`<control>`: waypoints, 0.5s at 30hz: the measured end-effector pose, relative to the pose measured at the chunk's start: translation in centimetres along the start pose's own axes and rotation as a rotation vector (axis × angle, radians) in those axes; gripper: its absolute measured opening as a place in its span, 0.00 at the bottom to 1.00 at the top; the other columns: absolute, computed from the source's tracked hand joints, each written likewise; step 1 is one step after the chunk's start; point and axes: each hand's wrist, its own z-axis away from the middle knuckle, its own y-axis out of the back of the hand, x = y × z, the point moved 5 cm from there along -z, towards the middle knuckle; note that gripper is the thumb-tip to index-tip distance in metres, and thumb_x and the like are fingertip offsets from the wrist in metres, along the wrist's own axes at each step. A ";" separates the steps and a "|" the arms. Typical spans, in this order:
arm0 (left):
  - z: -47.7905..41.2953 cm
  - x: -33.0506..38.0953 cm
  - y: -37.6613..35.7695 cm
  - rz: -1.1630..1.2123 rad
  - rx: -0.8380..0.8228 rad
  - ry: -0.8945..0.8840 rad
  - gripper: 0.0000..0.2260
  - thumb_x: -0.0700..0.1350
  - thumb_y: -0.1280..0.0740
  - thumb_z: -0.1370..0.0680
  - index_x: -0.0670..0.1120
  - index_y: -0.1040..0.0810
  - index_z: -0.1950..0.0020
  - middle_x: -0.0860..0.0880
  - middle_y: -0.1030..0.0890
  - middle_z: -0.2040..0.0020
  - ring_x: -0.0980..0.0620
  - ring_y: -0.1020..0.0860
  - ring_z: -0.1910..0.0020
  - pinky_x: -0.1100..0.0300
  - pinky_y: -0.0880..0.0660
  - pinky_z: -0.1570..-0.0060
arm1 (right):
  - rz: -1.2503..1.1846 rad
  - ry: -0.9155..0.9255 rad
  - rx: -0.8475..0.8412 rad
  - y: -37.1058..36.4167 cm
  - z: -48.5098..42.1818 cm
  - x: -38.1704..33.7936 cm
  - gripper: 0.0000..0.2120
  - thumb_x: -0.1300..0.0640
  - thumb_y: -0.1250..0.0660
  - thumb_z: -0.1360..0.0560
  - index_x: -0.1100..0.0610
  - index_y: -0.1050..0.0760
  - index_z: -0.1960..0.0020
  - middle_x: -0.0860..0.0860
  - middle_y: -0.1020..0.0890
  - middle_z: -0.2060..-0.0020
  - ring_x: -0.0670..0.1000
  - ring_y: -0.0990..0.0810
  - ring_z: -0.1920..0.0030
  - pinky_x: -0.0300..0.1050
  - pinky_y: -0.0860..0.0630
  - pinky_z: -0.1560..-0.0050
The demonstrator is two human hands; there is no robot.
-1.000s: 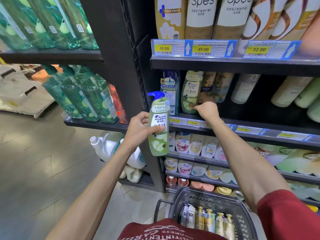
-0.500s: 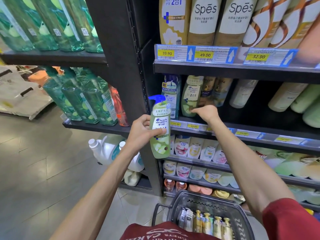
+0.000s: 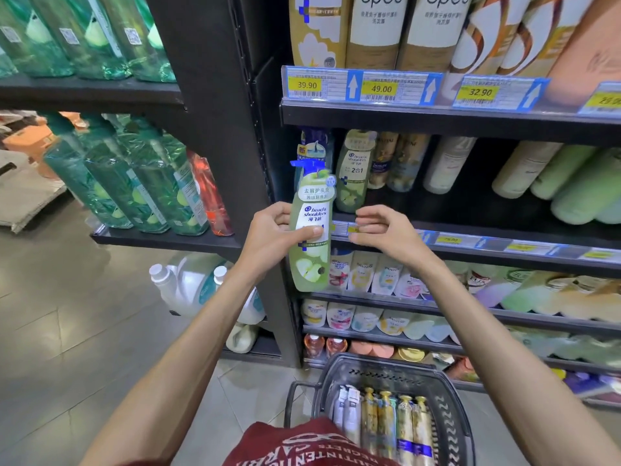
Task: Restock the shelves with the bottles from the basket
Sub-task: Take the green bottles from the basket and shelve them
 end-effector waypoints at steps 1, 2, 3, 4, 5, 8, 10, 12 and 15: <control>-0.1 0.1 -0.4 0.002 -0.010 -0.004 0.18 0.47 0.17 0.32 0.46 0.18 0.46 0.50 0.13 0.51 0.51 0.13 0.52 0.61 0.18 0.55 | -0.035 -0.005 -0.050 -0.5 0.8 0.3 0.26 0.57 0.18 0.34 0.52 0.23 0.39 0.51 0.18 0.44 0.46 0.16 0.46 0.40 0.20 0.43; -0.2 0.2 -0.7 0.003 -0.017 -0.010 0.17 0.47 0.18 0.31 0.46 0.17 0.47 0.50 0.13 0.51 0.51 0.14 0.52 0.60 0.18 0.55 | -0.068 -0.013 -0.087 -1.0 1.5 0.5 0.26 0.56 0.18 0.34 0.51 0.23 0.38 0.50 0.18 0.43 0.46 0.16 0.46 0.40 0.20 0.44; -0.4 0.4 -1.0 0.007 -0.023 -0.017 0.16 0.47 0.18 0.31 0.47 0.17 0.47 0.50 0.13 0.51 0.51 0.14 0.52 0.60 0.18 0.54 | -0.093 -0.023 -0.111 -1.4 2.0 0.6 0.27 0.56 0.19 0.34 0.52 0.23 0.37 0.50 0.18 0.43 0.46 0.16 0.46 0.40 0.20 0.44; -0.4 0.5 -1.4 0.014 -0.030 -0.021 0.16 0.48 0.18 0.31 0.47 0.17 0.47 0.50 0.13 0.51 0.51 0.14 0.51 0.59 0.18 0.54 | -0.114 -0.035 -0.122 -1.7 2.5 0.8 0.28 0.57 0.19 0.33 0.52 0.24 0.36 0.51 0.18 0.42 0.47 0.16 0.45 0.42 0.20 0.43; -0.5 0.6 -1.7 0.022 -0.039 -0.024 0.17 0.48 0.18 0.31 0.46 0.17 0.47 0.50 0.13 0.50 0.50 0.14 0.51 0.58 0.18 0.53 | -0.133 -0.045 -0.126 -2.1 2.9 0.9 0.28 0.58 0.19 0.33 0.54 0.25 0.35 0.52 0.18 0.41 0.49 0.17 0.44 0.45 0.20 0.41; -0.7 1.0 -2.7 0.039 -0.069 -0.039 0.16 0.50 0.18 0.32 0.47 0.17 0.48 0.49 0.12 0.51 0.49 0.13 0.52 0.60 0.19 0.54 | -0.194 -0.053 -0.139 -3.0 3.9 1.0 0.28 0.61 0.20 0.32 0.58 0.26 0.34 0.55 0.17 0.42 0.53 0.16 0.44 0.49 0.20 0.40; -0.8 1.3 -3.2 0.032 -0.081 -0.049 0.16 0.52 0.18 0.32 0.47 0.17 0.50 0.49 0.12 0.53 0.49 0.13 0.53 0.60 0.19 0.56 | -0.234 -0.042 -0.134 -3.4 4.4 0.9 0.24 0.64 0.22 0.31 0.58 0.25 0.38 0.54 0.15 0.46 0.51 0.15 0.48 0.44 0.19 0.46; -0.8 1.5 -3.7 0.022 -0.100 -0.049 0.18 0.54 0.19 0.33 0.47 0.17 0.49 0.50 0.12 0.53 0.50 0.13 0.54 0.59 0.19 0.56 | -0.266 -0.035 -0.120 -3.7 4.7 0.7 0.19 0.67 0.24 0.30 0.58 0.24 0.42 0.53 0.14 0.50 0.49 0.14 0.52 0.41 0.19 0.50; -0.8 1.4 -4.3 0.021 -0.135 -0.040 0.19 0.55 0.19 0.32 0.47 0.17 0.47 0.50 0.13 0.52 0.50 0.13 0.53 0.56 0.18 0.53 | -0.269 -0.036 -0.084 -3.7 5.0 0.6 0.18 0.66 0.24 0.29 0.61 0.25 0.42 0.55 0.14 0.50 0.51 0.15 0.54 0.44 0.18 0.48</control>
